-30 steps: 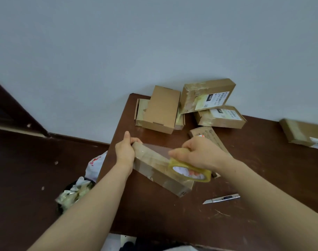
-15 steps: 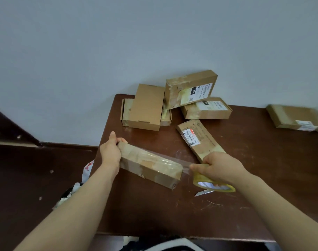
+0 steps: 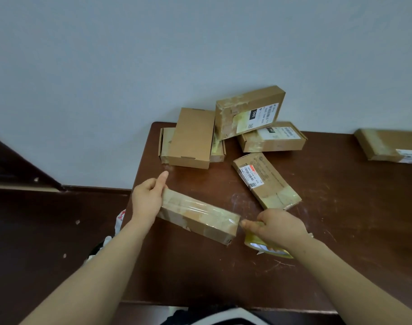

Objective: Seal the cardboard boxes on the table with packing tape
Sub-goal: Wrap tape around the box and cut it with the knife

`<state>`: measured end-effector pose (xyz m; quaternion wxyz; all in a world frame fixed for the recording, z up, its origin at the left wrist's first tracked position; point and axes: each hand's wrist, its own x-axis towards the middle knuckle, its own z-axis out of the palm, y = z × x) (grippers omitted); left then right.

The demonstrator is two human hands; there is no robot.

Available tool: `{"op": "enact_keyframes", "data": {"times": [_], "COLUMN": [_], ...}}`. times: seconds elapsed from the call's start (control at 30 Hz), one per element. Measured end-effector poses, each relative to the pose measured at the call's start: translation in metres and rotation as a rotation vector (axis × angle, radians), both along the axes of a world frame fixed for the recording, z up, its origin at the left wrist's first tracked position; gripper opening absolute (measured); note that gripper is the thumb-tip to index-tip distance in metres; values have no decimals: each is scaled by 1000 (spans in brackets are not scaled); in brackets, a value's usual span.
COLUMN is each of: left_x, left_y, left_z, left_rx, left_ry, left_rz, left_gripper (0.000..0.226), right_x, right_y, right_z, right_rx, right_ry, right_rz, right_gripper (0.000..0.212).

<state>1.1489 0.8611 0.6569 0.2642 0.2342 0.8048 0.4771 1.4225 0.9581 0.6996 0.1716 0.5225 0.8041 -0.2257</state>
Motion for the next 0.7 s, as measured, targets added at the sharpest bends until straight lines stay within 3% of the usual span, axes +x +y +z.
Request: {"op": "enact_keyframes", "data": {"times": [0.1,0.13,0.23,0.33,0.43,0.5,0.6,0.7], "left_x": [2,8,28,47,94,112,114,128], "left_y": [0,4,8,8,5,-2,-5,-5], "left_z": [12,17,24,25,23,22,21,21], "left_rx": [-102,-150,-522,-649,-528,-409,-228,-107], "left_ry": [823,902,864,985,964,981,1117,1133], "left_rz": [-260,-363,-539,-559,-731,-715,-781,-963], "left_gripper": [48,55,87,94,89,77,56,55], "right_x": [1,2,2,1,1,1,1,1], "right_y": [-2,-2,-5,-7,-8,-6,-5,-6], "right_z": [-3,-4,-7,-10,-12,-13,-14,-17], "right_rx": [7,14,30,30,43,52,45,85], "right_ry": [11,18,43,57,52,51,53,65], "right_rz": [-7,-17,-38,-45,-41,-37,-4,24], "right_gripper": [60,60,58,58,57,56,54,45]}}
